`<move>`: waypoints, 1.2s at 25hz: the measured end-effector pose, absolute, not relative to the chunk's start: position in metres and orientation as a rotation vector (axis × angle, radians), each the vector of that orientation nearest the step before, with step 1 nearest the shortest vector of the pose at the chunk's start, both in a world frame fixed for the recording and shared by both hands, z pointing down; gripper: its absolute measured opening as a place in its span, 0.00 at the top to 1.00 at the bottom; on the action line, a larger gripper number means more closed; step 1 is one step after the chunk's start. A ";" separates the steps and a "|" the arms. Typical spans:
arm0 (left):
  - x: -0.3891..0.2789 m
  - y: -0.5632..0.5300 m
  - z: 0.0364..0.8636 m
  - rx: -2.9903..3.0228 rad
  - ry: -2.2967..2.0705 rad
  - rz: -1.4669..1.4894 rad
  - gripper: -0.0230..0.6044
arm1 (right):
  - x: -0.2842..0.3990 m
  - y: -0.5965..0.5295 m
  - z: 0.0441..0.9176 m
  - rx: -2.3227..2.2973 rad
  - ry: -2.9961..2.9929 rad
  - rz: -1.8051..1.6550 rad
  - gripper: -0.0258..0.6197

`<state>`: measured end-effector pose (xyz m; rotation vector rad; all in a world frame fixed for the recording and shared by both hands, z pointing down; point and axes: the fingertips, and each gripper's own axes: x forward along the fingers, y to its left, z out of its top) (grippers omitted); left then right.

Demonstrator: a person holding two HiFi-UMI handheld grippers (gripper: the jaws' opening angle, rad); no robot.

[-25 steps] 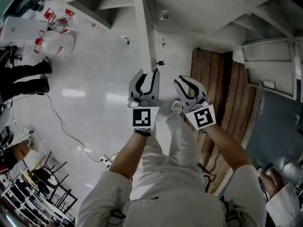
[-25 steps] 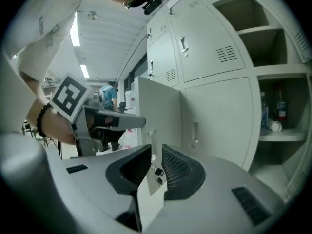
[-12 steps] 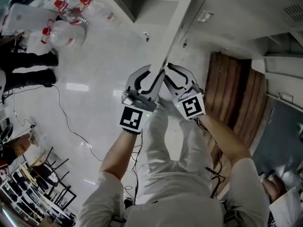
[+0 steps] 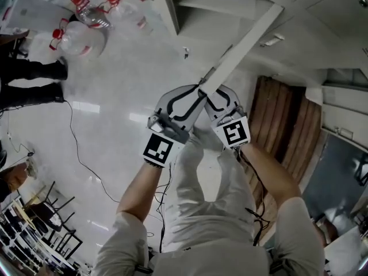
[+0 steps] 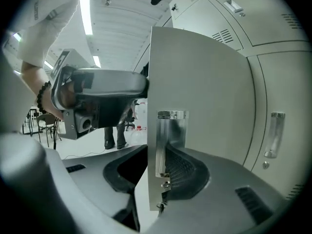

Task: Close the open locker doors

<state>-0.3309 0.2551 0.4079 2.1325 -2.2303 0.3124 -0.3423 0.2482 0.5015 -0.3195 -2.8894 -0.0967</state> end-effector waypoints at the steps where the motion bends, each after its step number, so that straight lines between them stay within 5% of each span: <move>1: -0.339 0.269 0.412 2.073 -2.250 0.247 0.81 | -0.349 0.249 0.501 -0.320 -2.889 -0.088 0.77; 14: -0.442 0.278 0.524 1.747 -2.341 0.107 0.96 | -0.452 0.249 0.496 -0.206 -2.943 -0.001 0.79; 30: -0.544 0.205 0.556 1.690 -2.406 0.227 0.96 | -0.544 0.203 0.495 -0.034 -2.983 -0.063 0.89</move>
